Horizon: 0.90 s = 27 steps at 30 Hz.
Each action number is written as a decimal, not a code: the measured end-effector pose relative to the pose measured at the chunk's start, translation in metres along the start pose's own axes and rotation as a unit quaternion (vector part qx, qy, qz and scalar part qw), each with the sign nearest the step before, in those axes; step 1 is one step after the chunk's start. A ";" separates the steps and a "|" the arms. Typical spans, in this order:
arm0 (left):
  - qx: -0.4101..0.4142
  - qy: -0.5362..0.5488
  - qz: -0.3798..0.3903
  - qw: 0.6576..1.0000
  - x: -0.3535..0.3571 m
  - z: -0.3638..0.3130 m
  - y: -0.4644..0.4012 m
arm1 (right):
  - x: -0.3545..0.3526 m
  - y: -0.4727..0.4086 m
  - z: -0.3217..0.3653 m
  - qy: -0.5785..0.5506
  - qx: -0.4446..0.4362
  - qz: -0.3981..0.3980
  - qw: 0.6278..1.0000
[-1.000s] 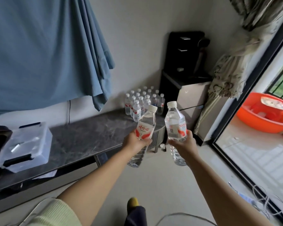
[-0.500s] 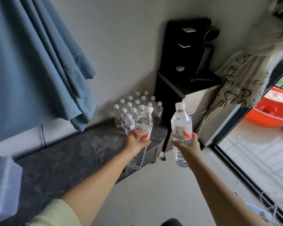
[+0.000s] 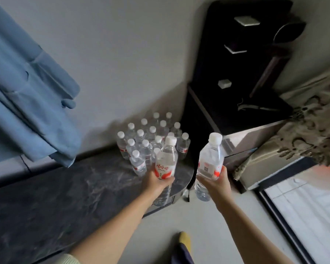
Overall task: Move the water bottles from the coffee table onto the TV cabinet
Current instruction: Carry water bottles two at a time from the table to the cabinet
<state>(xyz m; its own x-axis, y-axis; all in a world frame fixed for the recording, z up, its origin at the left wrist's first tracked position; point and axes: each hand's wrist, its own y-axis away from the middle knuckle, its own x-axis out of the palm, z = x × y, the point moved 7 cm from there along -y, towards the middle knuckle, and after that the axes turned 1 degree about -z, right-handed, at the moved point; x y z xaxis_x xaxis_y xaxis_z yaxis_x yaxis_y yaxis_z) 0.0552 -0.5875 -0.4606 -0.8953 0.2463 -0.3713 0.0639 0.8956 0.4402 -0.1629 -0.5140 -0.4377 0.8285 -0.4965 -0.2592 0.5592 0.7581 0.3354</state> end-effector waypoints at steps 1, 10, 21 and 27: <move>-0.013 0.014 -0.012 1.000 0.010 0.003 -0.011 | 0.001 -0.017 -0.003 0.003 0.001 0.013 1.000; -0.131 0.123 -0.094 0.979 0.086 0.071 -0.085 | 0.041 -0.122 -0.071 0.072 0.033 0.080 0.994; -0.025 0.138 -0.187 0.972 0.145 0.093 -0.209 | 0.114 -0.226 -0.144 0.030 0.012 0.019 0.999; 0.008 0.215 -0.230 0.949 0.162 0.099 -0.236 | 0.129 -0.249 -0.173 0.009 0.037 -0.018 0.999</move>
<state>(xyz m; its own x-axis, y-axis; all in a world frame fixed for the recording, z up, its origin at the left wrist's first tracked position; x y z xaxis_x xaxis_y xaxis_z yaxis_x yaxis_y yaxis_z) -0.0611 -0.7218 -0.7057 -0.9268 -0.3432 -0.1525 -0.3742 0.8783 0.2974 -0.2002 -0.6934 -0.7108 0.8071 -0.5152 -0.2885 0.5905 0.7060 0.3911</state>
